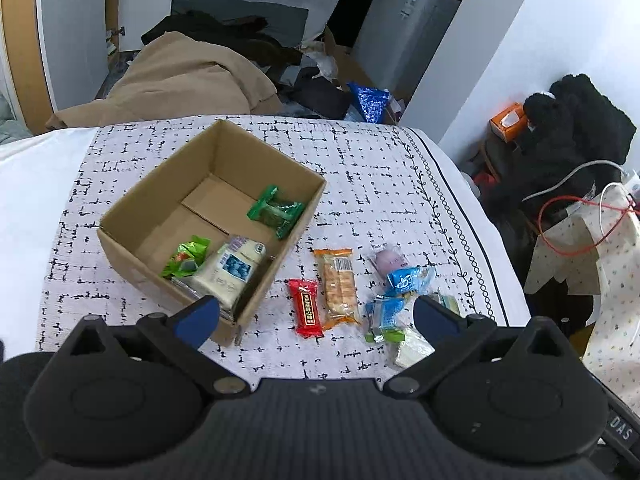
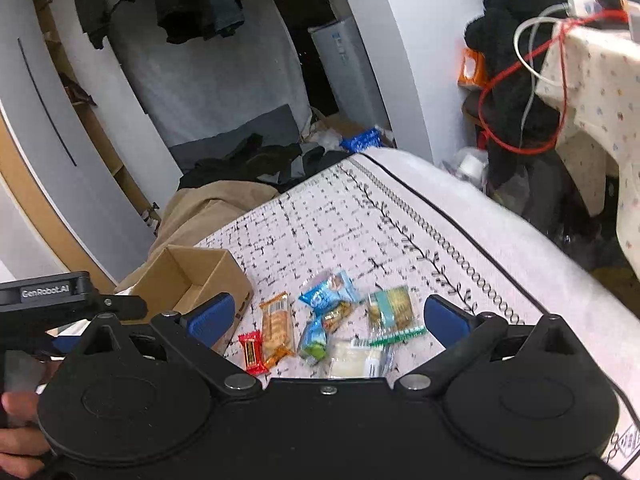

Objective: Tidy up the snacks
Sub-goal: 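Grasp the blue snack pack with the left tool while the right tool grasps the clear-wrapped white bar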

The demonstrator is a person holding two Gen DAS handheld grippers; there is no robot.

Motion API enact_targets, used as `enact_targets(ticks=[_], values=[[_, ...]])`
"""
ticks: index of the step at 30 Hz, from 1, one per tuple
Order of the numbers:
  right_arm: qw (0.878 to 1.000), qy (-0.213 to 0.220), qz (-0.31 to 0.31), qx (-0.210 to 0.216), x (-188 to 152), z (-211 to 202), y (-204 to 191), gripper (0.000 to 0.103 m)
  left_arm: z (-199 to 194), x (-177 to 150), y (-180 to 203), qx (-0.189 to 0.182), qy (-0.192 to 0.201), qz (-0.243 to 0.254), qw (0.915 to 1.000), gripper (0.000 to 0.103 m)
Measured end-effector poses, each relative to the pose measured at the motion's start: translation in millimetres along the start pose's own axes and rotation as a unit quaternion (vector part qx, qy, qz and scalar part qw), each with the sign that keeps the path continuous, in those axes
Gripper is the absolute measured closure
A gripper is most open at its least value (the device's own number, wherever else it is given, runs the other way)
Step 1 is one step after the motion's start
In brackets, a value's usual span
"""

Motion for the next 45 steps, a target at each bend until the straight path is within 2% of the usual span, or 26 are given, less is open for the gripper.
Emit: enact_targets(ticks=[9,14,18,26,28,30,32,40,45], values=[[0.998,-0.03,0.06,-0.008,2.7,13.6,27.1,0.006,18.2,-9.3,21.2,-0.015,-0.004,0.012,0.9998,0.003],[0.995,-0.044,0.091,-0.009,2.7,22.4,40.5,0.007,29.1,-14.2,32.0,-0.011,0.001,0.021,0.9997,0.004],[0.992,-0.062,0.103,-0.02,1.0,33.6,48.4,0.009,43.4,-18.5,39.1,-0.012,-0.006,0.019,0.9997,0.01],[0.985,-0.106,0.138,-0.023,-4.4,60.3,58.1,0.022,75.6,-26.0,48.6,-0.025,-0.03,0.004,0.9992,0.022],[0.982,-0.118,0.143,-0.025,-6.6,67.8,59.9,0.029,84.5,-26.6,51.4,-0.028,-0.033,0.002,0.999,0.026],[0.98,-0.127,0.15,-0.026,-7.2,74.7,61.8,0.032,95.1,-27.7,53.6,-0.034,-0.042,-0.005,0.9985,0.036],[0.978,-0.135,0.158,-0.027,-8.4,81.1,63.8,0.033,105.5,-28.7,55.1,-0.042,-0.052,-0.015,0.9976,0.041],[0.97,-0.163,0.176,-0.039,-15.8,106.5,71.6,0.037,142.3,-26.5,61.6,-0.055,-0.068,-0.036,0.9955,0.048],[0.967,-0.177,0.176,-0.04,-20.2,120.4,71.4,0.038,164.8,-26.3,62.2,-0.06,-0.088,-0.043,0.9933,0.056]])
Point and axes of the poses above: each gripper's, at about its wrist camera, not at the fingertips, and z roughly the way its jaws point, y to its right, x to its top, the point moved 2 cm from there along z, roughly the way its jaws point, and after that the axes turned 12 degrees about z, right-handed, at the moved point
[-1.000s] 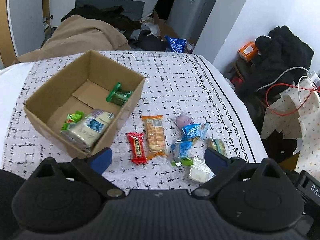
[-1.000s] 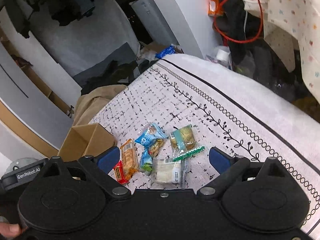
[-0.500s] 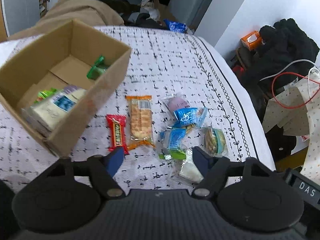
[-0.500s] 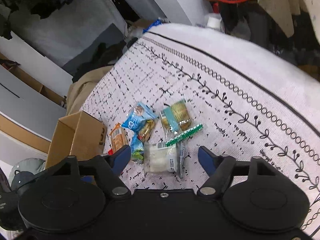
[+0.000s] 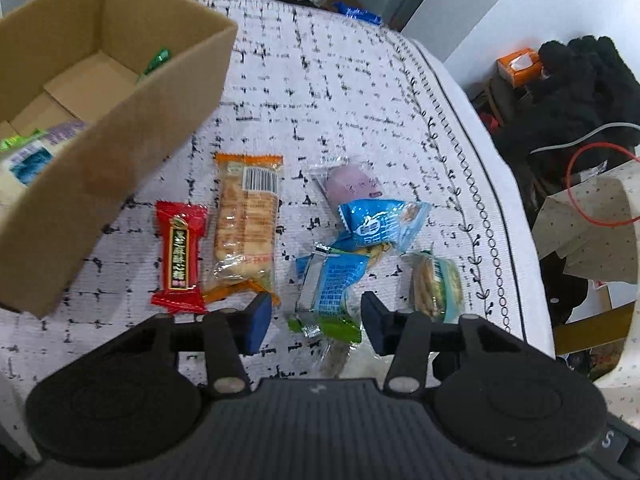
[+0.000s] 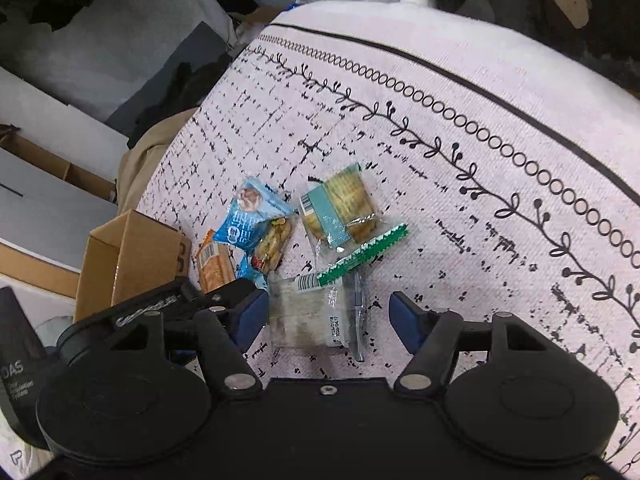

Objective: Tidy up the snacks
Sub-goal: 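Grasp the blue snack pack with the left tool while the right tool grasps the clear-wrapped white bar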

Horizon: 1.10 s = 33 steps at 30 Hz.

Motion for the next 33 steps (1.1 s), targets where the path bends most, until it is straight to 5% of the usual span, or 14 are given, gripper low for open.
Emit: enact_targets(ticks=[18,25,33], values=[[0.998,-0.019,-0.052,-0.035,-5.6,35.2,-13.4,0.039,16.1,3.7,-4.0,-0.005,-0.017,-0.002,0.9998,0.074],[0.998,-0.02,-0.061,-0.024,-7.1,31.2,-13.4,0.07,-7.8,6.1,-4.8,0.001,-0.002,0.005,1.0,0.074],[0.997,-0.001,-0.081,0.003,-11.5,6.3,-21.4,0.083,-45.3,8.6,-0.3,0.009,0.025,0.021,0.9994,0.074]])
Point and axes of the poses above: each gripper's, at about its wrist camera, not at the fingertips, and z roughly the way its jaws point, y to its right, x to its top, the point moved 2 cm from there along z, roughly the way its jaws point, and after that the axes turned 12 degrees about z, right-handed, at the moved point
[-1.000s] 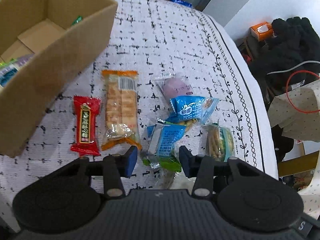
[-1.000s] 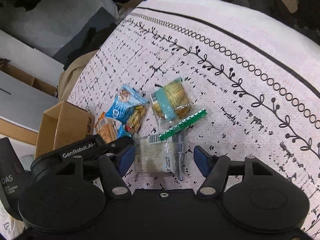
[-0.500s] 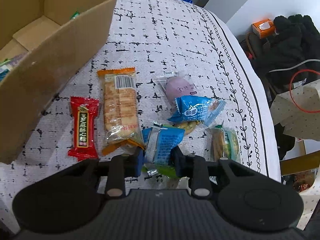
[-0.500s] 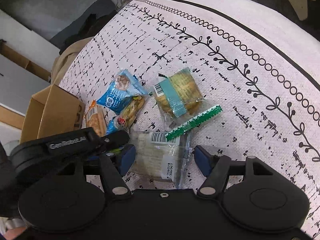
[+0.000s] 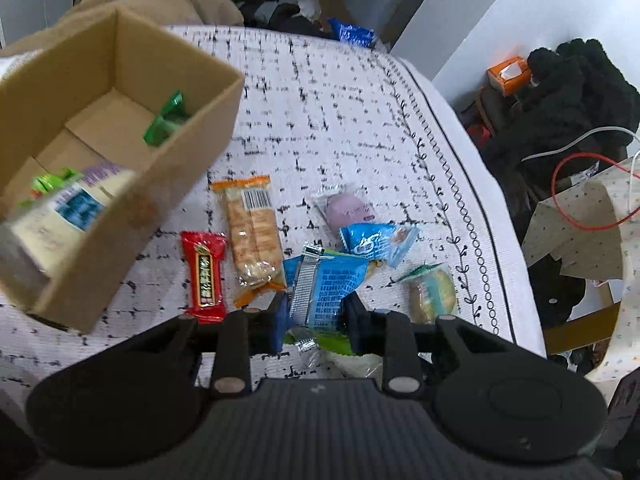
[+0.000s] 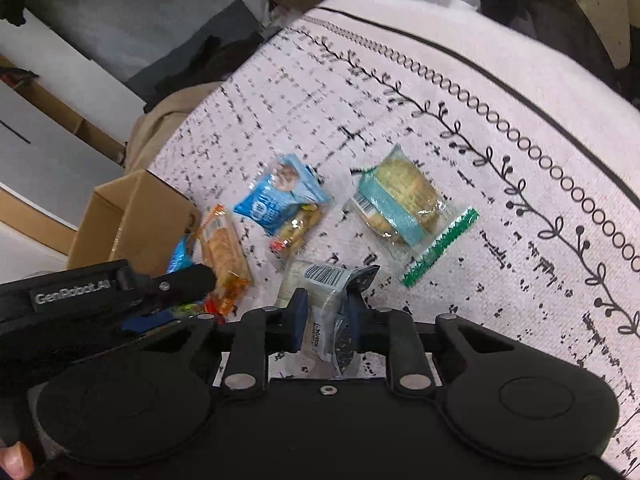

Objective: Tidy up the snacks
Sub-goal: 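Grasp the blue snack pack with the left tool while the right tool grasps the clear-wrapped white bar, then carry the blue pack and white bar over the box with both tools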

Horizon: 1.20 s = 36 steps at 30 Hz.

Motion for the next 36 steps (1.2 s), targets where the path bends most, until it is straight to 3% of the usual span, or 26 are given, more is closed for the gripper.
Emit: enact_targets(ticks=[15,27,36], values=[[0.997,0.041,-0.007,0.068,6.4,-33.9,-20.0,0.085,-65.8,12.1,-13.8,0.022,0.052,-0.002,0.9984,0.074],[0.989,0.071,-0.027,0.127,12.0,-49.9,-51.8,0.085,-116.2,31.9,-58.0,0.057,0.097,-0.031,0.9931,0.074],[0.985,0.073,-0.053,0.147,6.0,-47.0,-84.2,0.085,-137.4,36.0,-95.2,0.073,0.113,-0.055,0.9894,0.074]])
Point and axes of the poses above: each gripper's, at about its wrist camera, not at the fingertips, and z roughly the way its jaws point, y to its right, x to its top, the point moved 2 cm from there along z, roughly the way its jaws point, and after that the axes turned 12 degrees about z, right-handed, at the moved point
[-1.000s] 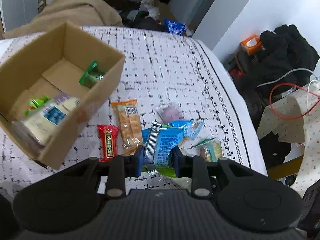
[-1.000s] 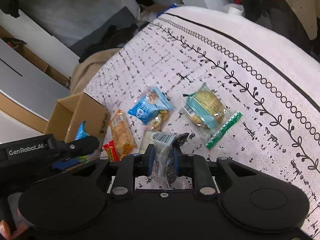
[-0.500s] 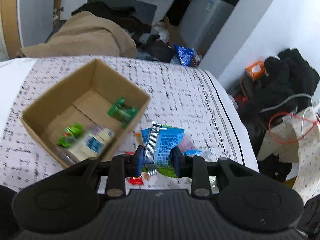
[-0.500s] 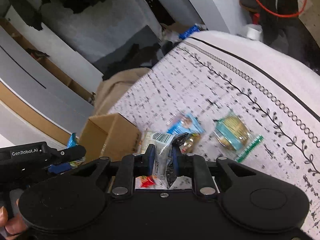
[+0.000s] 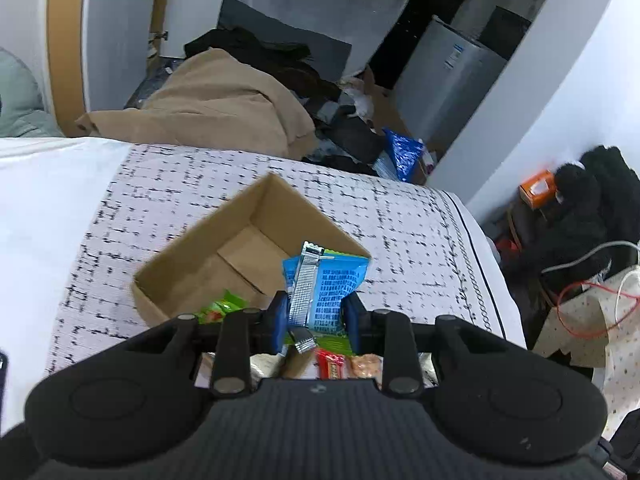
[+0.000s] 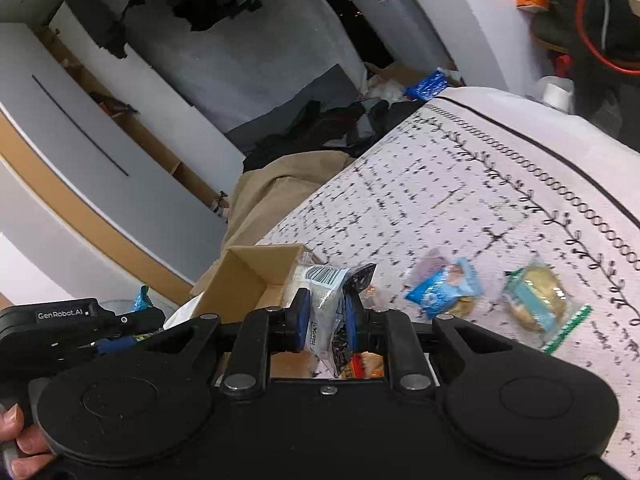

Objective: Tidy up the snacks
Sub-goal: 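Carry the blue pack and white bar over the box with both tools, then open both tools to drop the two snacks into the box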

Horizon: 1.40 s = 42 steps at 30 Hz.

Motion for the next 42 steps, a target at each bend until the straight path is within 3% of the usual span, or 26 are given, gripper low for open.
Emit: enact_targets(ticks=[16,27,29,32,34,39,42], values=[[0.999,-0.01,-0.037,0.029,-13.9,33.8,-46.2,0.085,26.1,3.5,-51.6,0.013,-0.018,-0.033,0.9992,0.074],[0.997,-0.037,-0.056,0.044,-25.7,79.0,-74.5,0.086,55.7,0.4,-56.2,0.022,-0.047,-0.025,0.9983,0.074],[0.996,-0.036,-0.056,0.052,-25.7,84.0,-77.0,0.085,57.7,1.5,-56.9,0.03,-0.05,-0.025,0.998,0.07],[0.996,-0.033,-0.055,0.059,-25.9,86.0,-77.6,0.071,59.5,3.9,-58.5,0.039,-0.056,-0.02,0.9975,0.063],[0.996,-0.032,-0.055,0.061,-27.0,84.5,-77.1,0.046,58.2,5.8,-60.5,0.04,-0.055,-0.023,0.9974,0.053],[0.997,-0.03,-0.05,0.05,-25.9,77.8,-73.4,0.041,51.9,9.6,-57.6,0.045,-0.043,-0.019,0.9979,0.028],[0.998,-0.019,-0.049,0.035,-25.4,67.8,-71.5,0.032,47.8,10.0,-55.0,0.042,-0.043,-0.015,0.9981,0.024]])
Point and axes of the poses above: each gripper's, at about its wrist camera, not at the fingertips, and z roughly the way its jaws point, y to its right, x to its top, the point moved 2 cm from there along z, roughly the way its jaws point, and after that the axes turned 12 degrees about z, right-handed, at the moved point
